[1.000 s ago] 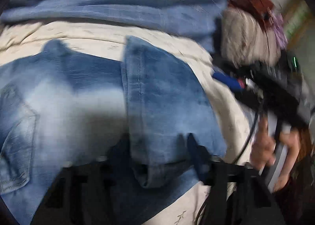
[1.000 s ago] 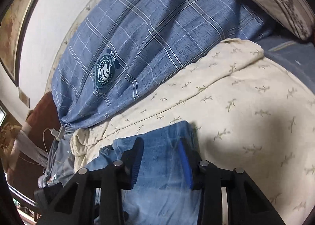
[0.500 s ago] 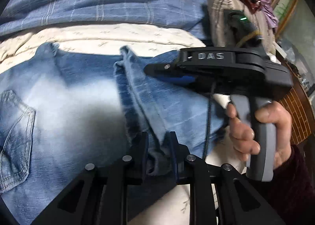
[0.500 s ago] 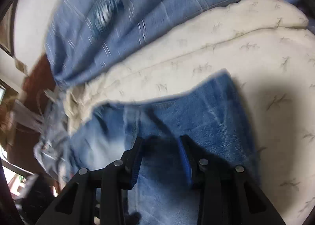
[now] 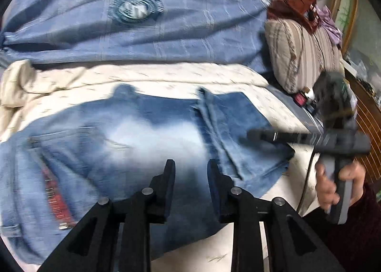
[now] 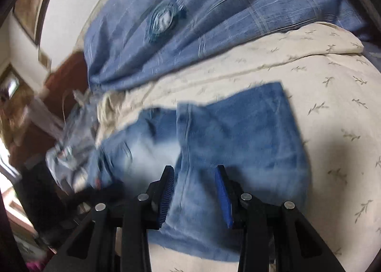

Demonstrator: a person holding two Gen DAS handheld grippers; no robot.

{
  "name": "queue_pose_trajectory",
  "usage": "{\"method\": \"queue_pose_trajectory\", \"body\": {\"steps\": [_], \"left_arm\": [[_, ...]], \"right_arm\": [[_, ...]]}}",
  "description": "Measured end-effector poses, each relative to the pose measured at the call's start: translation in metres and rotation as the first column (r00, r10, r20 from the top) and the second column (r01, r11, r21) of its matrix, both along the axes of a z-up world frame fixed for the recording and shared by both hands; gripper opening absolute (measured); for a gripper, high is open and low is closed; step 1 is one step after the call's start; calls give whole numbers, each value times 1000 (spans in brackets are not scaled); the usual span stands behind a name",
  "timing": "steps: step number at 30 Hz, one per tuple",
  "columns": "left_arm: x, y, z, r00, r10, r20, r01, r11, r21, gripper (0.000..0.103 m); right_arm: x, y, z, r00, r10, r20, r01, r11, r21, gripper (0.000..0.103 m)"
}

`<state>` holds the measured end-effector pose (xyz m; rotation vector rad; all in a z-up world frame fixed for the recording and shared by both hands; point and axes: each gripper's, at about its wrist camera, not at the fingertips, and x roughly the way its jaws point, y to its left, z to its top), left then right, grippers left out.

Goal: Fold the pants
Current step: 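Press the folded leg edge with the left gripper, then open it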

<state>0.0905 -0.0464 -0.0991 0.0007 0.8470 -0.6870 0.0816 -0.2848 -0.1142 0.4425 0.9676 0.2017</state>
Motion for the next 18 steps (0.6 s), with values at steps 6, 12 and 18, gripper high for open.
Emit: {"method": "queue_pose_trajectory", "body": {"steps": [6, 12, 18], "left_arm": [[-4, 59, 17, 981, 180, 73, -182, 983, 24, 44], [-25, 130, 33, 910, 411, 52, -413, 910, 46, 84], [-27, 170, 35, 826, 558, -79, -550, 828, 108, 94]], "right_arm": [[4, 13, -1, 1000, 3, 2, -3, 1000, -1, 40], [0, 51, 25, 988, 71, 138, -79, 995, 55, 40], [-14, 94, 39, 970, 119, 211, -133, 990, 54, 46]]}}
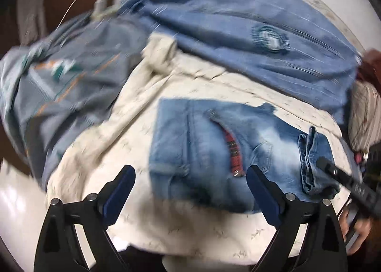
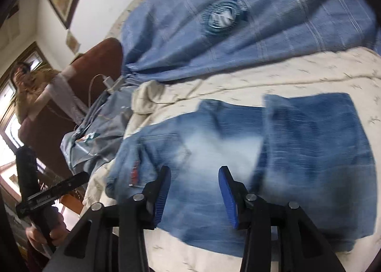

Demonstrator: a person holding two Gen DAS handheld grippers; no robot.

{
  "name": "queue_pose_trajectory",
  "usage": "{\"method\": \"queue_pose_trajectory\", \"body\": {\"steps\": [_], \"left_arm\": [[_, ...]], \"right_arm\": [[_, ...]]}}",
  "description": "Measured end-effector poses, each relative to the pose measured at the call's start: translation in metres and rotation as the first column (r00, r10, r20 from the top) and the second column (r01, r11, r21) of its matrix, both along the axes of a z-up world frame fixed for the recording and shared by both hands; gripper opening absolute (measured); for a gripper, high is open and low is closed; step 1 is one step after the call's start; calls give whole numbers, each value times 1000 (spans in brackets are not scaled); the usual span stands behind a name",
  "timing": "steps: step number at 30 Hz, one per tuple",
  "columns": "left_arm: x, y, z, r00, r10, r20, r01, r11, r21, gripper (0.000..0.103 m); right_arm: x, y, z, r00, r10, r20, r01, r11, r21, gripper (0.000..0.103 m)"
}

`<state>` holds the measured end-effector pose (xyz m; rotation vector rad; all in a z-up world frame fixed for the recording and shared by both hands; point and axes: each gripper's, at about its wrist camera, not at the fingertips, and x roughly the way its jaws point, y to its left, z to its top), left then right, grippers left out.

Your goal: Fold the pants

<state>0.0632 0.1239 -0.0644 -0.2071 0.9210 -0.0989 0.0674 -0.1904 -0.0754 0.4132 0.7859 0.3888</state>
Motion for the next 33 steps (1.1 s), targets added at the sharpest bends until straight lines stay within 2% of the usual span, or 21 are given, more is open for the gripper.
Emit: {"method": "queue_pose_trajectory", "body": {"steps": [3, 7, 12, 18, 25, 30, 32, 33], "left_arm": [[3, 22, -3, 996, 50, -67, -54, 997, -48, 94], [6, 41, -4, 990, 89, -108, -101, 988, -114, 94], [20, 51, -18, 979, 107, -175, -138, 974, -178, 94], [32, 42, -47, 965, 76, -252, -140, 959, -246, 94], [44, 18, -62, 968, 23, -249, -96, 954, -284, 94], [51, 7, -70, 971, 1, -241, -66, 963, -261, 94], [52, 5, -72, 973, -1, -231, -62, 962, -266, 87], [53, 4, -72, 975, 0, -224, -60, 963, -261, 78]], "right_arm": [[-10, 14, 1, 1000, 26, -1, -26, 1000, -2, 52], [-21, 30, -4, 998, 65, -9, -65, 998, -17, 53], [-28, 36, -9, 996, 84, -13, -85, 995, -48, 53], [-33, 20, -6, 999, 44, -1, -44, 997, -62, 53], [-35, 5, -3, 1000, 2, 4, -2, 999, -52, 53], [-31, 10, -3, 1000, 11, 3, -10, 999, -51, 53], [-31, 14, -4, 1000, 15, 6, -14, 998, -67, 53], [-30, 16, -4, 1000, 15, 7, -15, 997, -77, 53]]}}
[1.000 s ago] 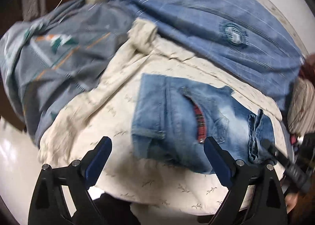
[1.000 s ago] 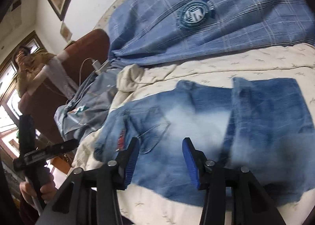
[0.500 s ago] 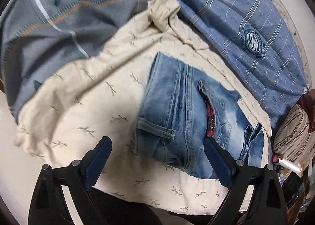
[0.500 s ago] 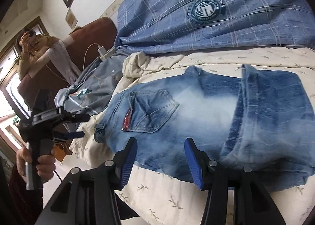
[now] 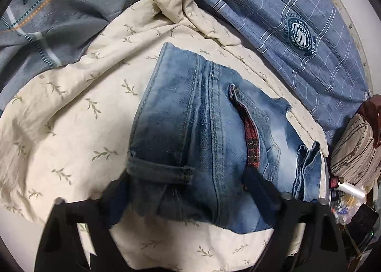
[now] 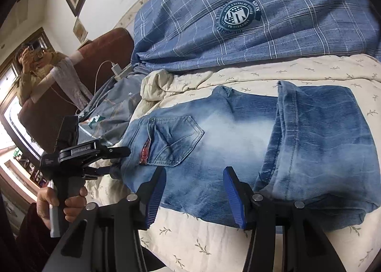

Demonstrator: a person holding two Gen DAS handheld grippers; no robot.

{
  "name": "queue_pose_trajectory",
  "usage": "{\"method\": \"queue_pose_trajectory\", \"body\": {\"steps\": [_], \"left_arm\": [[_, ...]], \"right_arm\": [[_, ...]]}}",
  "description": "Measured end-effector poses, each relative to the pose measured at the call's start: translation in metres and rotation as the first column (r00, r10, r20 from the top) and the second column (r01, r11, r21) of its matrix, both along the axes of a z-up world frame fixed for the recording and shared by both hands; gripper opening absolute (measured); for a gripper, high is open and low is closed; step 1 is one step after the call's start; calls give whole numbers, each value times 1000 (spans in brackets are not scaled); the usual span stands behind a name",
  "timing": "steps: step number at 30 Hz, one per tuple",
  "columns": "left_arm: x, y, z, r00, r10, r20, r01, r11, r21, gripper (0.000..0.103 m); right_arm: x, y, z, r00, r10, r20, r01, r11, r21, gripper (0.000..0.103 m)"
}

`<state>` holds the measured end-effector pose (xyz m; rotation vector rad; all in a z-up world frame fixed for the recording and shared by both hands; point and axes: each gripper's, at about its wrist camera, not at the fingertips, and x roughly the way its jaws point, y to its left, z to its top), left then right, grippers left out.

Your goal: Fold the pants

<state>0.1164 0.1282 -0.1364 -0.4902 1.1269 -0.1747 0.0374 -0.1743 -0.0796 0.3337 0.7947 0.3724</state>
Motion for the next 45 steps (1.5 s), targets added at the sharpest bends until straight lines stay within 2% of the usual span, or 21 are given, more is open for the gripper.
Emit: {"method": "queue_pose_trajectory", "body": {"steps": [1, 3, 6, 9, 12, 14, 15, 16, 19, 24, 29, 34, 37, 38, 40, 42, 45], "left_arm": [[1, -1, 0, 1000, -2, 3, 2, 1000, 7, 67], [5, -5, -1, 1000, -10, 11, 9, 1000, 16, 62], [11, -14, 1, 1000, -10, 26, 9, 999, 38, 63], [18, -16, -8, 1000, 3, -4, -3, 1000, 22, 77], [20, -19, -12, 1000, 5, -4, -5, 999, 34, 77], [18, -21, -10, 1000, 1, 16, -2, 999, 47, 64], [18, -21, -9, 1000, -2, 22, 1, 999, 54, 47], [17, -21, -7, 1000, -7, 27, 5, 998, 56, 34], [16, -20, 0, 999, -11, 48, 9, 999, 53, 23], [9, -28, 29, 991, -35, 125, 23, 995, 100, 20], [4, -56, 71, 970, -111, 215, 73, 982, 174, 20], [-8, -97, 108, 928, -221, 299, 164, 965, 204, 19], [-15, -133, 122, 898, -298, 324, 220, 942, 254, 19], [-18, -149, 125, 883, -337, 327, 249, 926, 283, 19], [-20, -163, 129, 871, -371, 323, 270, 910, 316, 19], [-16, -163, 129, 883, -357, 304, 252, 908, 334, 20], [-4, -132, 119, 927, -279, 250, 187, 923, 335, 29]], "right_arm": [[1, 1, 0, 1000, 0, -1, 0, 1000, -4, 53], [3, 1, -2, 1000, -8, -8, 8, 1000, -4, 53], [6, -1, -4, 999, -30, -20, 30, 1000, -3, 53], [7, -6, -3, 998, -53, -17, 53, 999, 9, 53], [6, -12, -1, 997, -74, -7, 74, 997, 18, 53], [6, -17, 0, 996, -90, -7, 90, 996, 25, 53], [6, -20, 1, 995, -103, -8, 103, 994, 31, 53], [6, -23, 1, 993, -118, -7, 118, 992, 38, 53], [6, -34, 4, 988, -155, -3, 155, 986, 64, 53], [3, -60, 7, 970, -243, -6, 242, 965, 103, 53], [2, -88, 3, 949, -312, -51, 316, 940, 127, 53], [2, -96, -1, 955, -282, -92, 294, 939, 177, 53], [-2, -103, 3, 950, -300, -81, 311, 931, 193, 53], [-2, -107, 4, 948, -308, -83, 319, 925, 205, 53], [-2, -115, 2, 944, -312, -105, 328, 917, 228, 53], [-2, -120, 0, 940, -319, -122, 340, 911, 233, 53], [-3, -119, 2, 944, -308, -118, 327, 922, 209, 53]]}}
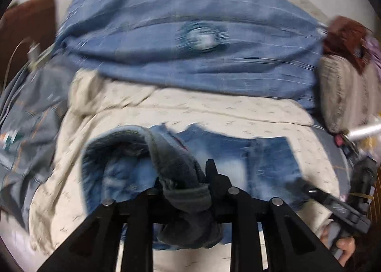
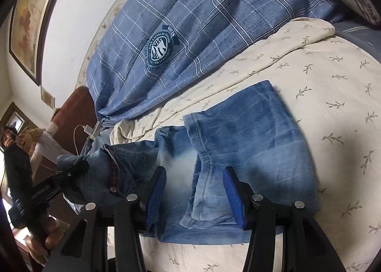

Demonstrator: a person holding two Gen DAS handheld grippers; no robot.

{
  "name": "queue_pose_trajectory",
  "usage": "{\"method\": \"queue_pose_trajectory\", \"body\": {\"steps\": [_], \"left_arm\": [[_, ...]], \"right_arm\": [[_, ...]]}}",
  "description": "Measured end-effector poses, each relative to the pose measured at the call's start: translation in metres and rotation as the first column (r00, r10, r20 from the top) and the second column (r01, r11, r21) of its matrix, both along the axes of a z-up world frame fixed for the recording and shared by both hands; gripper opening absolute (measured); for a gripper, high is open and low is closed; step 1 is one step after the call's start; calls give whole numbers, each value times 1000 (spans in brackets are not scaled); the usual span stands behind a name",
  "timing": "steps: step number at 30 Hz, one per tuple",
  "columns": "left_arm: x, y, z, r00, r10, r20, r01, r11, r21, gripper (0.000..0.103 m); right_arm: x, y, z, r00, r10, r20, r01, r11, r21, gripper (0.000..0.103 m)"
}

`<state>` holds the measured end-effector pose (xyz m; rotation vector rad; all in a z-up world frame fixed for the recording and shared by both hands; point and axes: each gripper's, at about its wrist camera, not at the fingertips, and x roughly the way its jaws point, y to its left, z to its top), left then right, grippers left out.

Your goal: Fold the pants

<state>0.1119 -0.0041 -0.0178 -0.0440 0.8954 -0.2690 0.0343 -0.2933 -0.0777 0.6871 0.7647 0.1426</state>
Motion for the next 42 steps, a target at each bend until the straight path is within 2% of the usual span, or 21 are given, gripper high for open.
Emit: {"method": "queue_pose_trajectory", "body": {"steps": [2, 4, 7, 10, 12, 14, 15, 16, 18, 21, 23, 27, 29, 31, 35, 40, 42], "left_arm": [[8, 33, -12, 996, 81, -41, -81, 997, 7, 36], [14, 77, -31, 979, 158, -127, -161, 987, -16, 46], [10, 124, -61, 940, 232, -252, -256, 965, -66, 47], [-9, 156, -84, 914, 228, -335, -300, 937, -180, 50], [-23, 156, -94, 905, 201, -376, -296, 931, -215, 60], [-41, 153, -98, 908, 192, -372, -300, 918, -259, 61], [-49, 151, -98, 914, 196, -356, -307, 907, -289, 65], [-56, 147, -98, 918, 194, -346, -309, 896, -319, 74], [-60, 137, -102, 923, 161, -348, -297, 874, -385, 81], [-50, 126, -104, 930, 175, -323, -304, 860, -410, 81], [-37, 125, -109, 929, 186, -319, -321, 835, -446, 81], [-25, 120, -133, 891, 144, -431, -374, 770, -516, 81], [-34, 119, -140, 878, 148, -455, -394, 764, -511, 81], [-40, 124, -142, 880, 170, -444, -405, 758, -512, 81], [-28, 136, -151, 870, 203, -450, -454, 687, -567, 81], [-23, 132, -153, 880, 225, -418, -454, 654, -605, 81], [-27, 137, -155, 885, 234, -402, -454, 624, -636, 82]], "right_arm": [[0, 2, 1, 1000, 13, -1, -13, 1000, -13, 53], [1, 6, 0, 1000, 26, -4, -26, 1000, -14, 53], [5, 16, -1, 999, 44, -7, -44, 998, -49, 53], [12, 32, -4, 997, 79, -12, -80, 994, -79, 53], [16, 41, -6, 995, 98, -13, -98, 991, -91, 53], [18, 50, -7, 994, 113, -13, -113, 987, -113, 53], [19, 54, -7, 993, 120, -11, -120, 984, -131, 53], [20, 59, -7, 992, 126, -9, -126, 981, -146, 53], [20, 65, -7, 989, 145, -8, -144, 975, -167, 53], [18, 69, -4, 989, 151, 7, -147, 972, -185, 53], [15, 67, -3, 989, 146, 17, -140, 972, -187, 53], [13, 59, -2, 992, 125, 15, -120, 974, -190, 53], [13, 55, -1, 993, 115, 17, -110, 977, -182, 53], [13, 53, 0, 993, 112, 19, -107, 978, -181, 53], [14, 58, 0, 992, 128, 18, -122, 973, -198, 53], [10, 65, 2, 989, 144, 29, -132, 959, -252, 53], [9, 65, 3, 990, 140, 34, -127, 959, -254, 53]]}}
